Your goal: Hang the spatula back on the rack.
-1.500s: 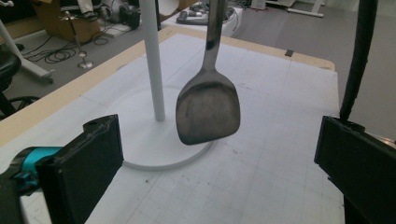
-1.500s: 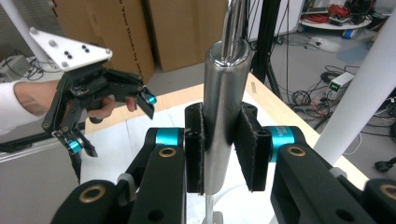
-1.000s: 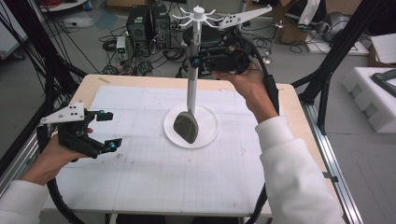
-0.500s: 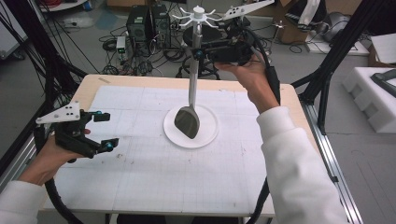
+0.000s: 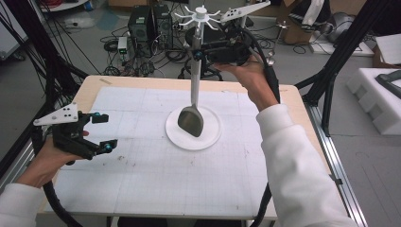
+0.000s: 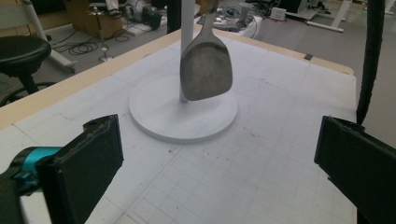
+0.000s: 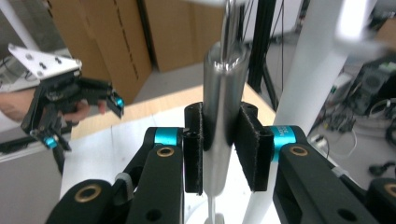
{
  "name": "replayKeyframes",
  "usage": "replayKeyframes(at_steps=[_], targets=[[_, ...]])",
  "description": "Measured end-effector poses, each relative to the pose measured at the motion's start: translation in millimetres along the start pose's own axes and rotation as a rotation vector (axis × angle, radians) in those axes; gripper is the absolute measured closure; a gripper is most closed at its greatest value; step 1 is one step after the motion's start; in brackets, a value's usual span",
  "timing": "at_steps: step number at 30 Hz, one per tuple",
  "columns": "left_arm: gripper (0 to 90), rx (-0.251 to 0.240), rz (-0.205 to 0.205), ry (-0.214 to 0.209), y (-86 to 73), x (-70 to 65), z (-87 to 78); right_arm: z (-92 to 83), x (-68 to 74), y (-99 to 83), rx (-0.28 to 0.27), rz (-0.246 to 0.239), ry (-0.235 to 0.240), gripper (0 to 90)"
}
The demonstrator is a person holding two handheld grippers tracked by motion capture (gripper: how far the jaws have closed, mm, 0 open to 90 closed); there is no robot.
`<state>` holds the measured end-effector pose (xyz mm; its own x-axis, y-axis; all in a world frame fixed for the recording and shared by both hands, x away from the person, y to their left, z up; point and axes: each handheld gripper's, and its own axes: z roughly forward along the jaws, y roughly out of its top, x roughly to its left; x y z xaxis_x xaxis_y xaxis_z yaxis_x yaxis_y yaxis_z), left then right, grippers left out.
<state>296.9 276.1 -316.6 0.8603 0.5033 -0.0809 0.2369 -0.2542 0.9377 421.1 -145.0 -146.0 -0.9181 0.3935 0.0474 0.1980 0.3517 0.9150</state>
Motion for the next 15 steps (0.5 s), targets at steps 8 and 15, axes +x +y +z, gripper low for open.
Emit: replayKeyframes(at_steps=[8,15], targets=[[1.7,0.003,0.011,0.001,-5.1,-4.1,-1.5,-3.8,10.4,-8.9,-0.003,-0.015,-0.084,52.1],[1.7,-0.008,0.025,0.009,-8.7,-8.1,-2.1,-16.7,22.8,-31.9,0.000,-0.025,-0.109,17.9]])
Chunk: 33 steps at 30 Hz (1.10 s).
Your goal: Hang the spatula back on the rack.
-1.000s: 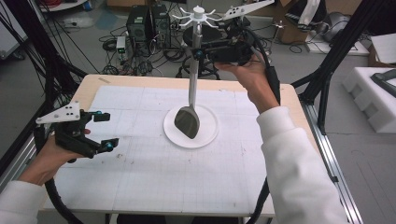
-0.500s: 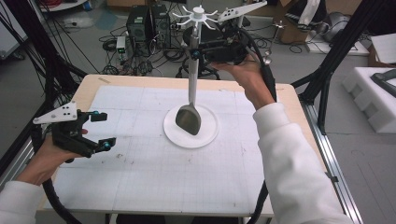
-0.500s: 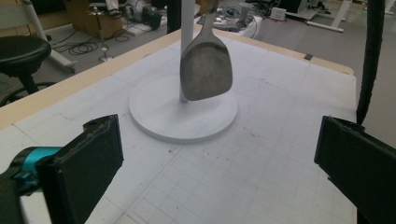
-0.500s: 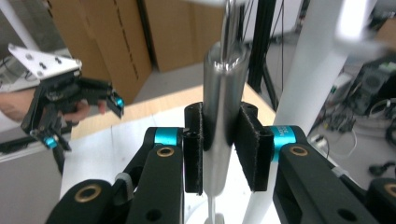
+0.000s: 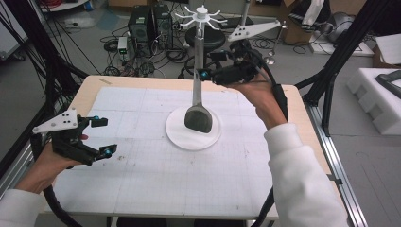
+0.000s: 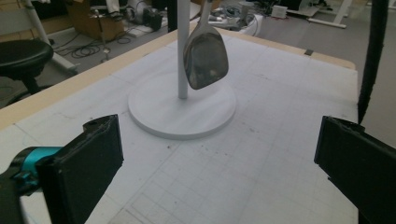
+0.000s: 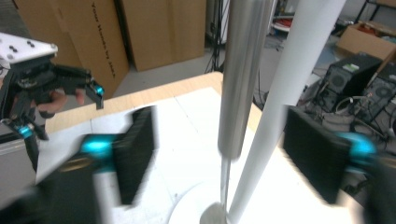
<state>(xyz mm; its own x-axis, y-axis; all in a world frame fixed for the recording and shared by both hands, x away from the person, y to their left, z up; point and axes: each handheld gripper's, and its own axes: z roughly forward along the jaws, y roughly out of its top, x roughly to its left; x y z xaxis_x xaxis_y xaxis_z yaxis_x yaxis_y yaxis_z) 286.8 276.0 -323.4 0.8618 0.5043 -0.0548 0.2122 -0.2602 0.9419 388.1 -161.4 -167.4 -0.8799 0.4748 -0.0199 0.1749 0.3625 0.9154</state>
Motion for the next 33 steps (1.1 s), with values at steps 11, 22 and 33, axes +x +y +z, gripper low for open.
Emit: replayKeyframes(at_steps=[11,22,33], targets=[[1.7,-0.036,0.005,0.012,-11.0,-4.2,-1.3,-38.7,25.8,-57.8,-0.081,-0.029,-0.022,0.2],[1.7,-0.087,0.002,0.019,-29.5,-6.7,-3.4,-74.0,36.4,-141.7,-0.153,0.007,-0.090,0.2],[1.7,-0.097,-0.005,0.036,-51.6,-9.8,-2.2,-88.6,44.0,-214.4,-0.156,0.045,-0.154,0.2]])
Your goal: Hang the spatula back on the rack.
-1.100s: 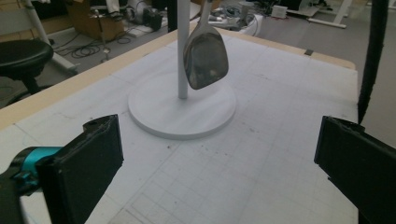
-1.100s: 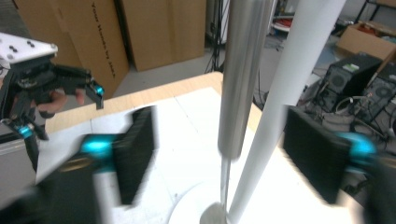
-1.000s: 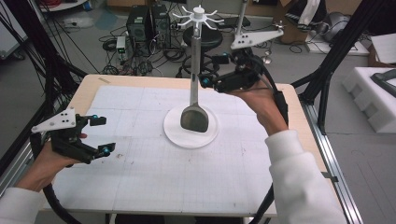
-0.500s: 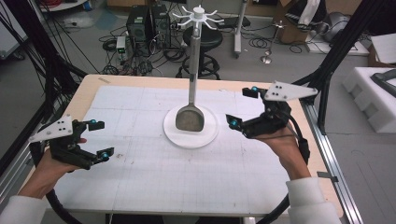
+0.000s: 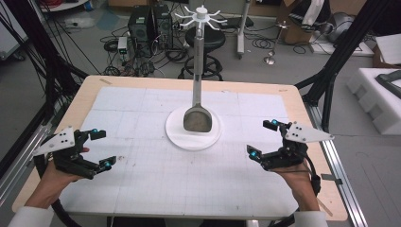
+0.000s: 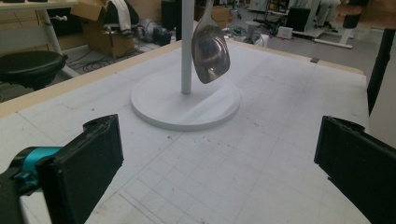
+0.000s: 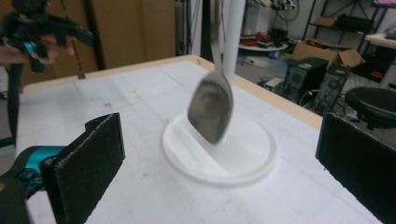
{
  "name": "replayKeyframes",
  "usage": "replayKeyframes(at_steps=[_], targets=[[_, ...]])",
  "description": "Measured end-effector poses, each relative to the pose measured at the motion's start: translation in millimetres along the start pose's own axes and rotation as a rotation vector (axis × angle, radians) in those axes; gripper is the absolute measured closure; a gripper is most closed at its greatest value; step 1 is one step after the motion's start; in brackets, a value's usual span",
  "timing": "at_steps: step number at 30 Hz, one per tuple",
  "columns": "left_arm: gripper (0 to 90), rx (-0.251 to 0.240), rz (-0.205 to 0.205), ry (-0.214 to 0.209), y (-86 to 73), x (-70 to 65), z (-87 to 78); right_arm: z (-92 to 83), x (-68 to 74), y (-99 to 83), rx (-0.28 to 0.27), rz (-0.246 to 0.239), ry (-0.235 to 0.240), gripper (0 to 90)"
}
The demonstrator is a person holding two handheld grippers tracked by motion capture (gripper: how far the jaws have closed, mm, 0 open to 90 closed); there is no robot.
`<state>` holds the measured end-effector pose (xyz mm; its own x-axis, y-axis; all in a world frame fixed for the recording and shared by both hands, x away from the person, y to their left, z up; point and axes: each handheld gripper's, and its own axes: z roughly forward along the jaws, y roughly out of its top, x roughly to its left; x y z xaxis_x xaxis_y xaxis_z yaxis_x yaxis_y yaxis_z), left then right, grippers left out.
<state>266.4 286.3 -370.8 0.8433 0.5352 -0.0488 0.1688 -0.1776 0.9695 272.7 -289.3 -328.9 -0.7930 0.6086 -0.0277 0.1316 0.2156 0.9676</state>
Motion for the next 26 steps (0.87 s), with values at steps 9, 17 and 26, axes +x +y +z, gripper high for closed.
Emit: replayKeyframes(at_steps=[9,17,26], targets=[[1.7,-0.015,0.005,0.027,-12.4,0.3,0.1,-9.4,1.6,-44.1,-0.035,0.044,-0.039,0.2],[1.7,-0.010,-0.019,0.055,-22.8,4.6,3.9,-13.6,-5.3,-58.2,-0.028,0.101,-0.060,0.2],[1.7,-0.006,-0.013,0.062,-23.2,3.6,3.8,-17.5,-8.6,-63.6,-0.031,0.112,-0.073,0.2]])
